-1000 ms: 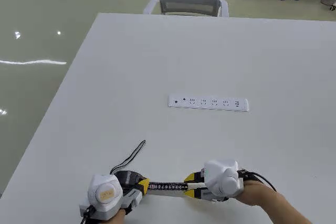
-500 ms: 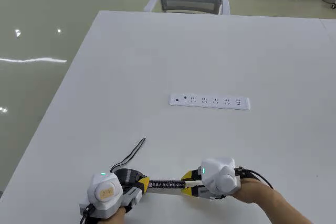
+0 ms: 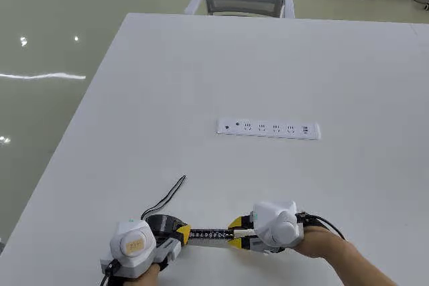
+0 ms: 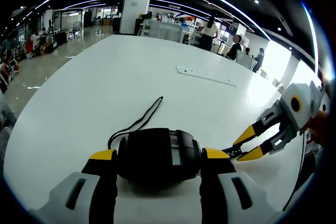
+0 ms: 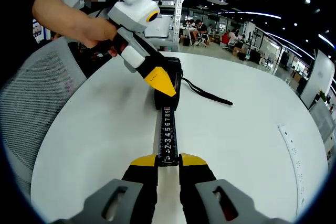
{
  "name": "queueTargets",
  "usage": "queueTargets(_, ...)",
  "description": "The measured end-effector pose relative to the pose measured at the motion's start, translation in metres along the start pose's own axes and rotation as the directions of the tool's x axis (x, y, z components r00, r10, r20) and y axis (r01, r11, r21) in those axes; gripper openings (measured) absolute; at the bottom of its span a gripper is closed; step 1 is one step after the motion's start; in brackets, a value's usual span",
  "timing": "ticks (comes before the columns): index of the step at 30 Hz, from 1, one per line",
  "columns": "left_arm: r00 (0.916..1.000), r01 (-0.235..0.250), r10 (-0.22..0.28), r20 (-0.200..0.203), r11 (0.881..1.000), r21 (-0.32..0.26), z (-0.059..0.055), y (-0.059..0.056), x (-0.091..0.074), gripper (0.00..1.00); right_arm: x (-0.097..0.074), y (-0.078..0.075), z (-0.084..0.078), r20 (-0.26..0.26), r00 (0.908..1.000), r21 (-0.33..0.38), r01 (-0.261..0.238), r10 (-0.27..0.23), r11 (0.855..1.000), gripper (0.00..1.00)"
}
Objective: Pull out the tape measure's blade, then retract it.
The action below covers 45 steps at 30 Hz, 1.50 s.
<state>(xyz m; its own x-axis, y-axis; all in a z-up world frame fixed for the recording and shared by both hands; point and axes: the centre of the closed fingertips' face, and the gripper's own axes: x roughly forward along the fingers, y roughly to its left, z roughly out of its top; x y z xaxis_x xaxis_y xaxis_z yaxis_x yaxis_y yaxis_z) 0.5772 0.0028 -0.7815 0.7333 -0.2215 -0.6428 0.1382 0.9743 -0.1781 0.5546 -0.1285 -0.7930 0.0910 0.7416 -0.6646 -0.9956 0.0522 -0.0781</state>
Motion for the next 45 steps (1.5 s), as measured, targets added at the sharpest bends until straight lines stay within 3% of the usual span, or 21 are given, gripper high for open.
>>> queueTargets(45, 0.9997, 0.023, -0.023, -0.008, 1.0, -0.013, -0.001, 0.004, 0.0, 0.61, 0.012, 0.001, 0.016, 0.013, 0.9999, -0.006, -0.002, 0.002, 1.0, 0.14)
